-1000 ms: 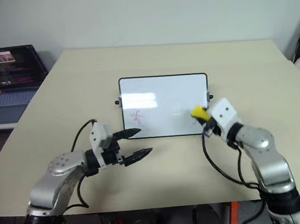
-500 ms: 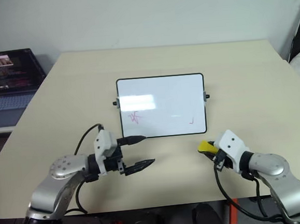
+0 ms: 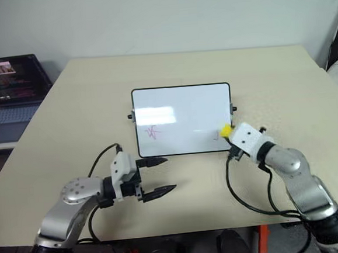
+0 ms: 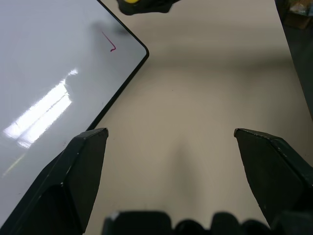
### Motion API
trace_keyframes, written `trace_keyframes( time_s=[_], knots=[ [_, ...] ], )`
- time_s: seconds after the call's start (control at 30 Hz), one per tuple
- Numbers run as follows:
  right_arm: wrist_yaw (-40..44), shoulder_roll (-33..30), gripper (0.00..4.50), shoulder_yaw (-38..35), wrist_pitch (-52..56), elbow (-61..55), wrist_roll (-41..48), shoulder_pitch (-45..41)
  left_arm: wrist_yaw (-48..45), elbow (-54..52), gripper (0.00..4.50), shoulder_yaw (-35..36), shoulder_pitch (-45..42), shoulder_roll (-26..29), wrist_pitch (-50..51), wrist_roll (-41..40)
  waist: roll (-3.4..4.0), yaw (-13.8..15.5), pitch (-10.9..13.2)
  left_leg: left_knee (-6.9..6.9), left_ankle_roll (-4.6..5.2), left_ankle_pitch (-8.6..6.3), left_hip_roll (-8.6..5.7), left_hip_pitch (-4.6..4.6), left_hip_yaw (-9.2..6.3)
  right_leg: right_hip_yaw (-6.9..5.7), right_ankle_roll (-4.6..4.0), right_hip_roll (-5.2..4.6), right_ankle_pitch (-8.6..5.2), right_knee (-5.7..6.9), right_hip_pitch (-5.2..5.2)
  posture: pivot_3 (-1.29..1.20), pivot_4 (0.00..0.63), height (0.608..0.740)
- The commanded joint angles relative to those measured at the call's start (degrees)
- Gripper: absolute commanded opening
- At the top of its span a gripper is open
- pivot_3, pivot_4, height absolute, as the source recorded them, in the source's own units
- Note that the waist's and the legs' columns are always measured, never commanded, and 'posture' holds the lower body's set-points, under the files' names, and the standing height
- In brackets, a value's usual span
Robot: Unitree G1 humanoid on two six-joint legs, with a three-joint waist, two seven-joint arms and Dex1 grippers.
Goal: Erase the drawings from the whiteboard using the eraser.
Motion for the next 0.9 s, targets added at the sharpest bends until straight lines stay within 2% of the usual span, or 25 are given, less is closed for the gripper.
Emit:
trace_keyframes(
  time_s=[0.03,0.13,0.37,0.43,0.57,0.67,0.9],
  knots=[
    [-2.49,0.91,1.14,1.85,-3.8,3.58,-4.81,-3.67,-0.23,-0.82,4.5,0.61,-1.11,0.32,-0.35,-0.28,0.0,0.1,0.0,0.0,0.0,0.0,-0.01,-0.04,-0.01,-0.01,0.0,0.0,0.0,-0.02,-0.02,0.0,0.15,0.74],
    [-1.57,1.46,1.14,3.39,-3.75,5.7,-6.19,-5.08,-0.29,-0.54,4.5,1.05,-1.48,0.7,-0.21,-0.3,0.0,0.1,0.0,0.01,0.0,0.0,-0.03,-0.12,0.01,0.0,0.0,-0.02,0.0,-0.05,-0.07,0.0,0.15,0.74],
    [7.69,-1.07,1.14,7.84,2.49,3.71,-6.32,-2.28,0.0,-0.87,4.5,0.95,-1.9,0.75,0.34,-0.47,0.0,0.08,0.0,0.02,0.01,0.0,-0.01,-0.08,-0.01,-0.01,0.0,-0.04,0.0,-0.03,-0.04,0.0,0.15,0.74],
    [7.98,-1.07,1.14,7.82,2.7,3.23,-6.67,-2.08,0.07,-0.97,4.5,0.92,-1.98,0.73,0.5,-0.58,0.0,0.07,0.0,0.03,0.01,0.0,-0.01,-0.01,-0.01,-0.01,0.0,-0.04,0.0,-0.02,0.03,0.0,0.15,0.74],
    [-0.36,2.82,1.14,4.53,2.39,6.79,-10.3,-6.23,0.09,-0.89,4.5,0.8,-2.78,0.5,1.08,-0.87,0.0,-0.28,0.0,0.05,0.01,0.0,0.01,0.05,0.03,0.04,0.0,-0.02,0.01,0.06,0.03,0.0,0.15,0.74],
    [-1.98,5.01,1.14,3.94,2.39,7.16,-10.36,-7.85,0.02,-0.9,4.5,0.78,-3.1,0.46,1.42,-1.0,0.0,-0.15,0.0,0.04,0.0,0.01,0.01,0.1,0.05,0.05,-0.01,0.0,0.02,0.09,0.03,0.0,0.15,0.74],
    [5.37,5.73,1.14,7.46,8.8,5.47,-8.6,-5.61,-0.04,-0.86,4.5,0.59,-3.21,0.28,1.5,-1.02,-0.01,-0.07,-0.01,0.02,0.01,0.0,0.01,0.03,0.04,0.04,-0.02,-0.02,0.02,0.02,0.01,0.0,0.15,0.74]
  ],
)
